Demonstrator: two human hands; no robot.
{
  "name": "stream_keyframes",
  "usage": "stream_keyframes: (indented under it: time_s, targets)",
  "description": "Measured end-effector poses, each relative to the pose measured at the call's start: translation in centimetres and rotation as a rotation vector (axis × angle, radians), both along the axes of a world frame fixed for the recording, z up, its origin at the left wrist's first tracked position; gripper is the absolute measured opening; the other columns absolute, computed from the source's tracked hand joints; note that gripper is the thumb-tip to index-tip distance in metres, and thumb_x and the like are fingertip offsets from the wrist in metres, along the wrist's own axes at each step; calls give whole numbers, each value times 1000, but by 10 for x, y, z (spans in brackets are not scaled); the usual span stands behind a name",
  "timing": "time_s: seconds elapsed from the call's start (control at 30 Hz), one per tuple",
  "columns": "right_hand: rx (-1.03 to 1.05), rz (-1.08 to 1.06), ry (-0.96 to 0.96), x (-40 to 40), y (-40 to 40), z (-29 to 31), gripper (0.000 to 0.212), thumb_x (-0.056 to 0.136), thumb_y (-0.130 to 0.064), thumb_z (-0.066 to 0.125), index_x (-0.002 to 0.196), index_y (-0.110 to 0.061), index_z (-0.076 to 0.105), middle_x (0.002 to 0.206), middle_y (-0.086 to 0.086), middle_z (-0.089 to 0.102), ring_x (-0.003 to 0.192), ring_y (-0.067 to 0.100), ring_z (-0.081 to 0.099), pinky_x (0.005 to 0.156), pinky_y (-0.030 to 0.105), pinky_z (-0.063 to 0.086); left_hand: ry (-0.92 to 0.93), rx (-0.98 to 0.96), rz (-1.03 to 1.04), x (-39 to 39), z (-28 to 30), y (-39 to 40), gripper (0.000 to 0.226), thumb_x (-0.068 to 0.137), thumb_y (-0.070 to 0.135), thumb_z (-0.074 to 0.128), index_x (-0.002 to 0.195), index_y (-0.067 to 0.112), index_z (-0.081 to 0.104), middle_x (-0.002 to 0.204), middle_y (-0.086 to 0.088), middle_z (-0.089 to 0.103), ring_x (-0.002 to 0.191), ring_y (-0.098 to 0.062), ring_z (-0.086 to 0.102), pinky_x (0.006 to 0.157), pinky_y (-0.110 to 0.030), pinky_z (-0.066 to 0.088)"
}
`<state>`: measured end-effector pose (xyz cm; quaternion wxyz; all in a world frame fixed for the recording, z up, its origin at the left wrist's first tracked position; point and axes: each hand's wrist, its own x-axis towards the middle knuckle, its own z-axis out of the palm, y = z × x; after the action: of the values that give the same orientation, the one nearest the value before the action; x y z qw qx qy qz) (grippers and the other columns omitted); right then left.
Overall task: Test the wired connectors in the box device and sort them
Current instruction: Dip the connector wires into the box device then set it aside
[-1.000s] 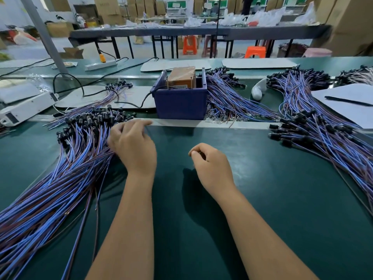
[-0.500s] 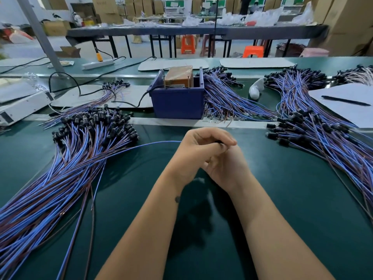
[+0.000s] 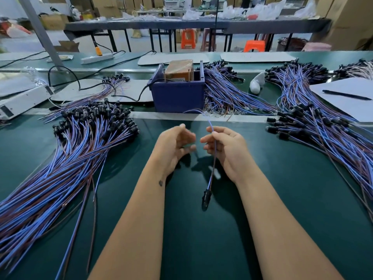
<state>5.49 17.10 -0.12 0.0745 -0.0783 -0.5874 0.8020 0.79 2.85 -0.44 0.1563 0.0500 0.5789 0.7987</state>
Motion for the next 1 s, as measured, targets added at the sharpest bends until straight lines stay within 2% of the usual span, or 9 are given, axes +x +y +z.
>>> stream_keyframes:
  time_s: [0.1,0.17,0.23,0.33,0.53,0.63,0.73,0.9,1.0]
  targets:
    - [240,30,-16,3,-15,1,18,90,3,47,87,-8,60,58,8,65,46,12,52,48,20,44,13,-2,84,-2,-4,8,33,106,23,37,101,9,66,83,-3,74,79,-12,71,61,-28,57]
    - [474,44,-6,5,-24,-2,20,86,3,47,80,-13,59,56,5,63,47,11,51,51,23,44,50,-14,134,0,-7,12,29,105,17,37,102,10,65,83,-4,73,72,-12,70,58,-27,56]
    - [730,38,13,6,-30,-6,21,83,-3,49,75,-21,57,58,-1,63,57,12,54,58,28,42,62,7,194,1,-7,13,26,105,12,40,99,10,65,79,-5,69,65,-12,67,57,-25,56]
    - [889,15,-6,2,-35,-10,17,85,-14,50,73,-26,55,68,-3,63,74,20,59,63,29,41,50,54,256,0,-8,13,21,102,8,47,94,10,67,77,-4,65,68,-12,63,61,-23,56]
    - [802,-95,10,-19,-45,-8,17,97,-25,49,95,-22,65,87,-1,68,85,21,61,64,29,39,69,36,226,4,-5,17,20,98,4,53,89,10,70,71,0,71,64,-11,67,58,-21,55]
    - [801,-130,34,-21,-48,-10,21,97,-23,51,101,-19,71,95,3,72,91,24,63,72,33,47,64,53,254,4,-4,17,21,99,4,52,90,9,70,76,-2,72,67,-11,68,59,-20,54]
    - [643,-125,52,-15,-43,-11,19,96,-19,55,99,-16,74,91,2,73,89,21,67,81,39,54,76,22,216,6,-5,17,20,98,6,53,91,9,71,79,-5,72,69,-13,69,61,-22,56]
    - [475,-120,59,-9,-34,-9,15,94,-11,59,91,-9,73,86,5,73,82,20,68,78,32,55,147,-112,127,6,-6,16,23,101,8,49,92,9,70,90,-11,69,78,-19,66,68,-28,59]
    - [422,-128,71,-10,-34,-9,15,92,-9,59,88,-11,73,80,-1,70,72,3,62,66,15,52,248,-213,160,4,-8,13,24,101,9,48,90,14,69,91,-7,69,84,-17,65,65,-26,58]
